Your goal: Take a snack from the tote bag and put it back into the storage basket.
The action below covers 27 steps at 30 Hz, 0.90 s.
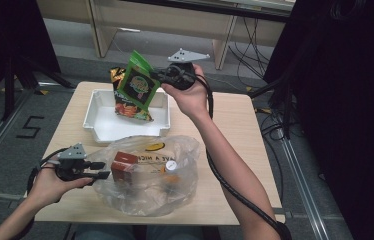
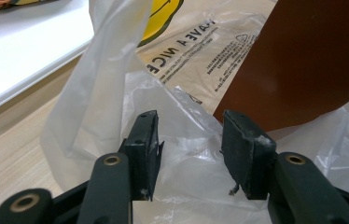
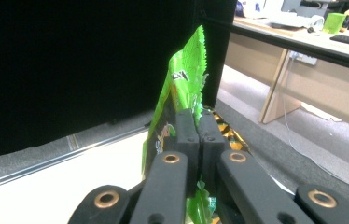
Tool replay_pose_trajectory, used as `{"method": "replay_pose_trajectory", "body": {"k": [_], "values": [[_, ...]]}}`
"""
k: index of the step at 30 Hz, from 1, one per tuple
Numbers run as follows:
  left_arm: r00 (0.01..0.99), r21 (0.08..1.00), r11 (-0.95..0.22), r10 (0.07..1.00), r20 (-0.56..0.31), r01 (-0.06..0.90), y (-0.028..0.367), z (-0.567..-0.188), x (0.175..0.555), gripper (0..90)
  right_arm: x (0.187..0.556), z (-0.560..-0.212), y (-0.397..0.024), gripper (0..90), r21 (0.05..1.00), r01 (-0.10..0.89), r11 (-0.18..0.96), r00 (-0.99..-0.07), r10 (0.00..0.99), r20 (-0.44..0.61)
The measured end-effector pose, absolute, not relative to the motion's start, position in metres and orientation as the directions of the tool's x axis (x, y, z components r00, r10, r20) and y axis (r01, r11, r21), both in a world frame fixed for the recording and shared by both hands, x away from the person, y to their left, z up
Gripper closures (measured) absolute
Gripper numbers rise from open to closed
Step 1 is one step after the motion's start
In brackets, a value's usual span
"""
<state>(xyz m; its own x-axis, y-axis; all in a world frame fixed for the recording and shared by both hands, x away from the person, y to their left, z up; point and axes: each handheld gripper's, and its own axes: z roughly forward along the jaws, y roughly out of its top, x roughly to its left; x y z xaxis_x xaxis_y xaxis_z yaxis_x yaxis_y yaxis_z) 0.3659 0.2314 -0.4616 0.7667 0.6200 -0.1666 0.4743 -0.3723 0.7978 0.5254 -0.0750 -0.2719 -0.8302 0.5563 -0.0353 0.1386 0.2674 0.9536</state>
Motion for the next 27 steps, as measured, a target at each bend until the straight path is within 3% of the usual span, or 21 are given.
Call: {"method": "replay_pose_trajectory", "body": {"k": [5,19,27], "values": [[0.760,0.797,-0.362,0.626,-0.177,0.483,0.231,-0.463,0.365,55.1,0.539,-0.281,-0.067,90.0,0.943,0.154,0.295,-0.825,0.563,-0.042],[0.763,0.854,-0.264,0.611,-0.213,0.449,0.245,-0.446,0.352,41.5,0.578,-0.313,-0.036,90.0,0.910,0.230,0.344,-0.829,0.560,-0.002],[0.769,0.857,-0.249,0.596,-0.232,0.451,0.246,-0.449,0.350,39.6,0.588,-0.350,-0.024,90.0,0.867,0.305,0.395,-0.828,0.560,0.036]]}}
